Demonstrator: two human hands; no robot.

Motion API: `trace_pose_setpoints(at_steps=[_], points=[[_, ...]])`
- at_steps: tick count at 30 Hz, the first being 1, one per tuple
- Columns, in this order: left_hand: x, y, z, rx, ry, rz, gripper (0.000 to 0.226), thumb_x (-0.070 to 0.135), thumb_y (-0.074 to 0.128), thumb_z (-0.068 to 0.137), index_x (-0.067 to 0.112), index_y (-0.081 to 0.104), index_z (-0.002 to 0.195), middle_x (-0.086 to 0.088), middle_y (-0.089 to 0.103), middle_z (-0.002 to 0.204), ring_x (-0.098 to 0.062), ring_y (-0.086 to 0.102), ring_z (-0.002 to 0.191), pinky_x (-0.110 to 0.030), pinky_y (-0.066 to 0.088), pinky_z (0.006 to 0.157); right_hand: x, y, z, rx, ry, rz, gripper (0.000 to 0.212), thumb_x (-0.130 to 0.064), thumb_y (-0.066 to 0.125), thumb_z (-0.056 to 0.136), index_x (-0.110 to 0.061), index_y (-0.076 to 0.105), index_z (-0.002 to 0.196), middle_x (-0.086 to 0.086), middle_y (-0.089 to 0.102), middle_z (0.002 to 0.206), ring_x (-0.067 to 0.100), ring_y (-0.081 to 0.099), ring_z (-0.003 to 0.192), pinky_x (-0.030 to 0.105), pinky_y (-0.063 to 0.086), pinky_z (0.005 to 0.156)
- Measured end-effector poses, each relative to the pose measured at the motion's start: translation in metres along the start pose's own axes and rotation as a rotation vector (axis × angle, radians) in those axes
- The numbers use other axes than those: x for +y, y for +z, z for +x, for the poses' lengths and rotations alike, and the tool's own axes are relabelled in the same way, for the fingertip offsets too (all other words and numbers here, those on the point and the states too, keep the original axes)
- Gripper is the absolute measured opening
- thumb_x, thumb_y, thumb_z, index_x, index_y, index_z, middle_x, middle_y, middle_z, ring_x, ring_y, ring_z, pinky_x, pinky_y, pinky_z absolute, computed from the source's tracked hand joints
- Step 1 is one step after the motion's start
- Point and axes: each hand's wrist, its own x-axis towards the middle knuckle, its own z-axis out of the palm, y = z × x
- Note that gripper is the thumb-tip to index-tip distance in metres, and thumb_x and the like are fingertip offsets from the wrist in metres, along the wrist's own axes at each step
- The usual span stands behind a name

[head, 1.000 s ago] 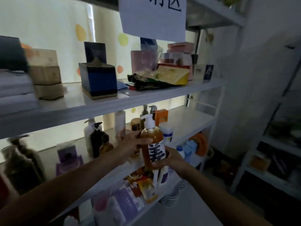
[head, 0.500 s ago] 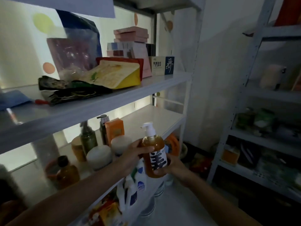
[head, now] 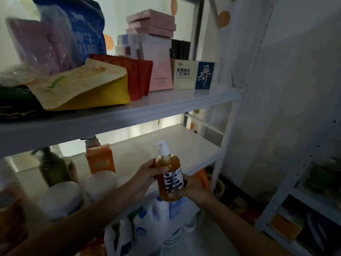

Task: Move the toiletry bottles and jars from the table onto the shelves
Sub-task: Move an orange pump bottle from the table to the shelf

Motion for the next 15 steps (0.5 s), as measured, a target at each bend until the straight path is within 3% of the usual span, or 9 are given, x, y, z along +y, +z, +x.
trace_pose_setpoints(at_steps=[2,4,6,10,13,15], points=[[-0.001,-0.005,0.016,0.045,0.000,0.001,0.053,0.019,0.071,0.068,0.004,0.059,0.118,-0.013,0.068,0.112,-0.027,0.064,0.105,-0.025,0.051,0.079,0.000,-0.007,0.023,-0.038,0.006,-0.008,0.056,0.000,0.080,0.066,-0.005,0.059,0.118,0.013,0.066,0.118,0.027,0.062,0.109,0.037,0.053,0.093],[-0.002,-0.015,0.033,0.073,0.004,0.017,0.054,0.019,0.070,0.071,0.005,0.057,0.121,-0.014,0.065,0.116,-0.029,0.061,0.110,-0.032,0.049,0.090,-0.001,-0.010,0.048,-0.073,-0.012,-0.037,0.065,-0.018,0.086,0.058,-0.011,0.061,0.117,0.010,0.067,0.115,0.026,0.063,0.108,0.042,0.052,0.094],[-0.004,-0.027,0.049,0.105,0.012,0.049,0.056,0.022,0.070,0.072,0.004,0.054,0.123,-0.014,0.064,0.118,-0.030,0.060,0.112,-0.038,0.048,0.096,-0.001,-0.011,0.074,-0.104,-0.013,-0.081,0.063,-0.029,0.087,0.055,-0.021,0.061,0.113,0.003,0.068,0.112,0.019,0.064,0.105,0.036,0.054,0.091],[-0.005,-0.045,0.075,0.165,0.041,0.115,0.066,0.034,0.071,0.066,0.007,0.053,0.123,-0.013,0.064,0.116,-0.028,0.061,0.108,-0.033,0.051,0.089,0.002,-0.005,0.125,-0.170,-0.049,-0.148,0.043,-0.012,0.075,0.077,-0.025,0.053,0.111,-0.005,0.064,0.110,0.006,0.062,0.099,0.012,0.050,0.076],[-0.013,-0.057,0.093,0.216,0.021,0.095,0.070,0.032,0.074,0.056,0.013,0.055,0.121,-0.008,0.065,0.114,-0.025,0.060,0.110,-0.033,0.050,0.090,0.005,0.000,0.160,-0.206,-0.106,-0.286,0.049,-0.012,0.071,0.080,-0.011,0.048,0.124,0.010,0.058,0.124,0.018,0.054,0.116,0.016,0.041,0.091],[-0.021,-0.066,0.107,0.271,0.007,0.093,0.073,0.026,0.075,0.055,0.015,0.054,0.123,-0.007,0.063,0.118,-0.026,0.057,0.113,-0.034,0.048,0.091,0.006,0.001,0.180,-0.218,-0.117,-0.327,0.058,-0.014,0.079,0.072,-0.012,0.049,0.122,0.008,0.058,0.122,0.014,0.052,0.112,0.023,0.041,0.096]])
